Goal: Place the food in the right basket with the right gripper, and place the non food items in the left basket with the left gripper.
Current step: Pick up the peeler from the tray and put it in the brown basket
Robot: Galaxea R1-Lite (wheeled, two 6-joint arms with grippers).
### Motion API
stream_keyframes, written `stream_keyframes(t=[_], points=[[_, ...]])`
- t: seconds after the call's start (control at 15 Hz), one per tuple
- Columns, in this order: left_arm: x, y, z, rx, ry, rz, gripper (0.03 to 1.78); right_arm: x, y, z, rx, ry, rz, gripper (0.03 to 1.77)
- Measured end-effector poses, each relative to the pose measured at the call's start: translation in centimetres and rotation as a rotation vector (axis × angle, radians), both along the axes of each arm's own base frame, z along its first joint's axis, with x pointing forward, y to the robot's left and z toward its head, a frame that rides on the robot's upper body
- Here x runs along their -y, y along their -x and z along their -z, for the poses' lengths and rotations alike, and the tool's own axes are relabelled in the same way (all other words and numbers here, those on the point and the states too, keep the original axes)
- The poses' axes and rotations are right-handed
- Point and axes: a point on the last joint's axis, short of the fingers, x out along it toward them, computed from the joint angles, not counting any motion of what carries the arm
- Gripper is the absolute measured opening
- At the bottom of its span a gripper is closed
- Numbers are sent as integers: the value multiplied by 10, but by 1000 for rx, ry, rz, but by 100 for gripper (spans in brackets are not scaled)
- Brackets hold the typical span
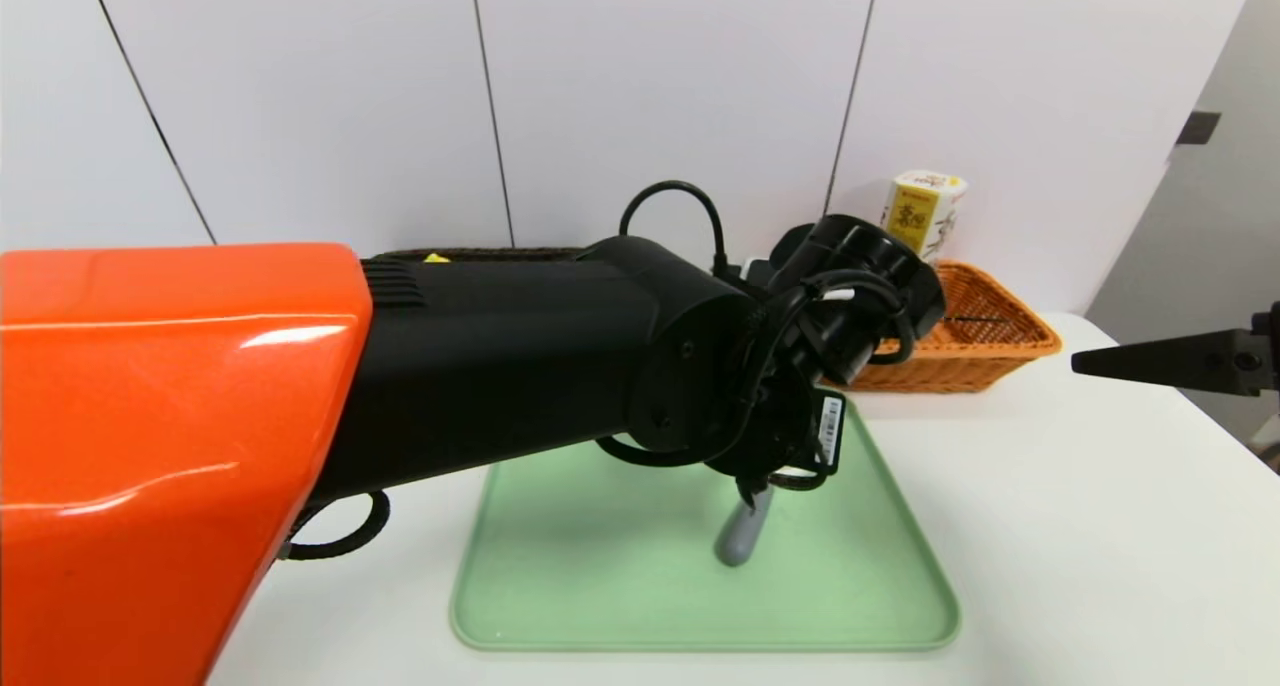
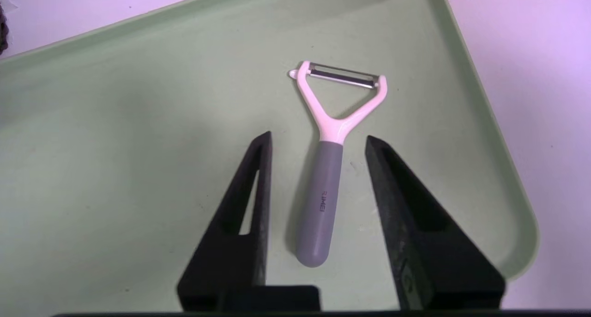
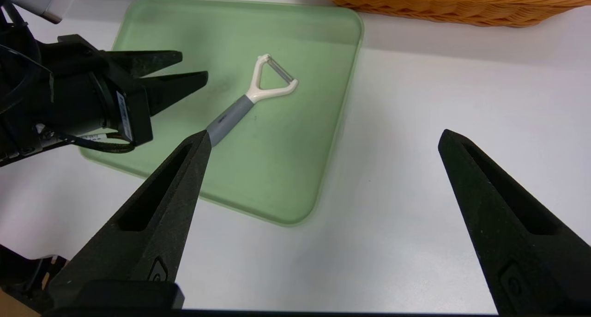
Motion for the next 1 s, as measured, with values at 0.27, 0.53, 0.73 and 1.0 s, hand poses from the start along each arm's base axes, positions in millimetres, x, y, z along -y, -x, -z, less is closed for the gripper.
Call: stream_keyframes(t=[0.27, 0.53, 0.73, 1.0], points=[[-8, 7, 0, -111, -31, 84, 117, 1, 1, 0, 1, -1, 3, 170], [-12, 8, 11, -179, -107, 90, 138, 1, 2, 1, -2, -2, 2, 170], [-7, 5, 22, -192, -127, 86, 148, 0, 3, 2, -5, -8, -8, 170], [1, 0, 41, -213, -157, 83, 157, 0, 4, 3, -7, -9, -8, 170]])
